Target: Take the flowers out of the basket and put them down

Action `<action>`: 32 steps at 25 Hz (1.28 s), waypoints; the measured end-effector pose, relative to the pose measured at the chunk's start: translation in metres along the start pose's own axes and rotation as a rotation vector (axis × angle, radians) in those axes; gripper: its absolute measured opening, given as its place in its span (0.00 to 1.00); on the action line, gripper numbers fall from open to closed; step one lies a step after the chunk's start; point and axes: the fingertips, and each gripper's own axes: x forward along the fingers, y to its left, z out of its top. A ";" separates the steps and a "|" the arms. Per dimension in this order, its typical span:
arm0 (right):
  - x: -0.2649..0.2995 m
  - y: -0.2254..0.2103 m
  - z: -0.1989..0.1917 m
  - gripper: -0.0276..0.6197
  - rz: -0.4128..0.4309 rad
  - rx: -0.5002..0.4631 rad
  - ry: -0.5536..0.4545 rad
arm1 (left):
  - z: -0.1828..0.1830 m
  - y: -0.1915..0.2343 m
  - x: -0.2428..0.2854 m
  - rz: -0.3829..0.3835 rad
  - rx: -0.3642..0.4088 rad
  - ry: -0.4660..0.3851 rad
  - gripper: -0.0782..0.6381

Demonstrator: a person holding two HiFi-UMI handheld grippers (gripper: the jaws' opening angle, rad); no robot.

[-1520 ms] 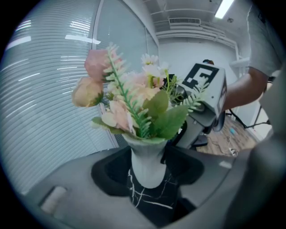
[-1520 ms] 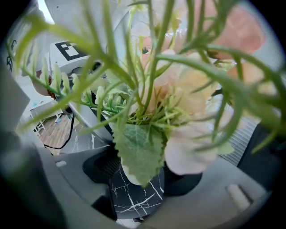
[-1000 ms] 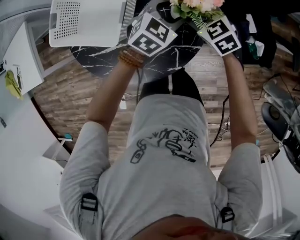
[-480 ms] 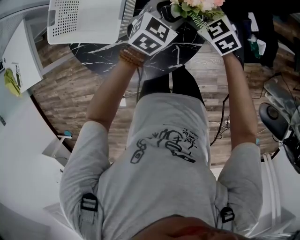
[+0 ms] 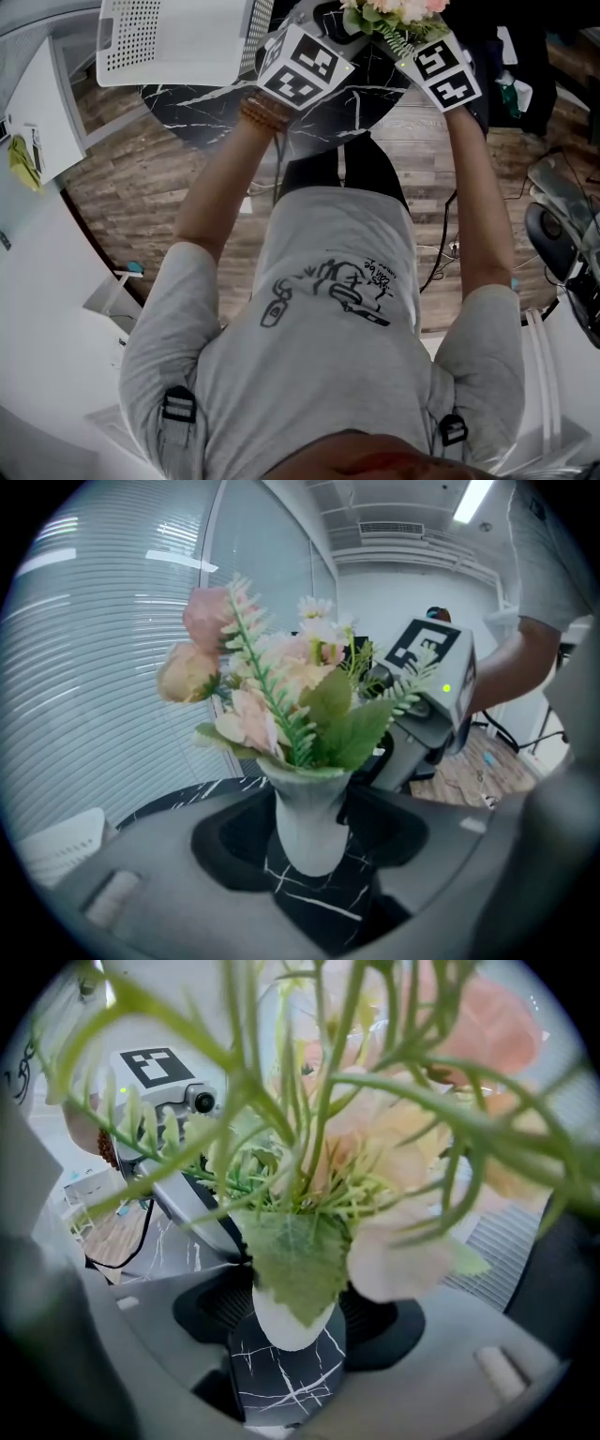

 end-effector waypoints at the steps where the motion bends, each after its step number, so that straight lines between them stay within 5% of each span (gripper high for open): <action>1: 0.000 0.000 0.000 0.50 -0.003 0.001 -0.002 | 0.000 0.000 0.000 0.001 0.003 0.002 0.45; 16: -0.048 0.007 0.001 0.48 -0.036 0.068 -0.055 | 0.003 -0.007 -0.035 0.035 -0.074 -0.008 0.42; 25: -0.127 0.023 0.031 0.32 -0.088 0.226 -0.269 | 0.047 -0.032 -0.091 0.092 -0.202 -0.174 0.24; 32: -0.190 0.055 0.063 0.20 -0.101 0.238 -0.363 | 0.087 -0.052 -0.138 0.120 -0.245 -0.301 0.13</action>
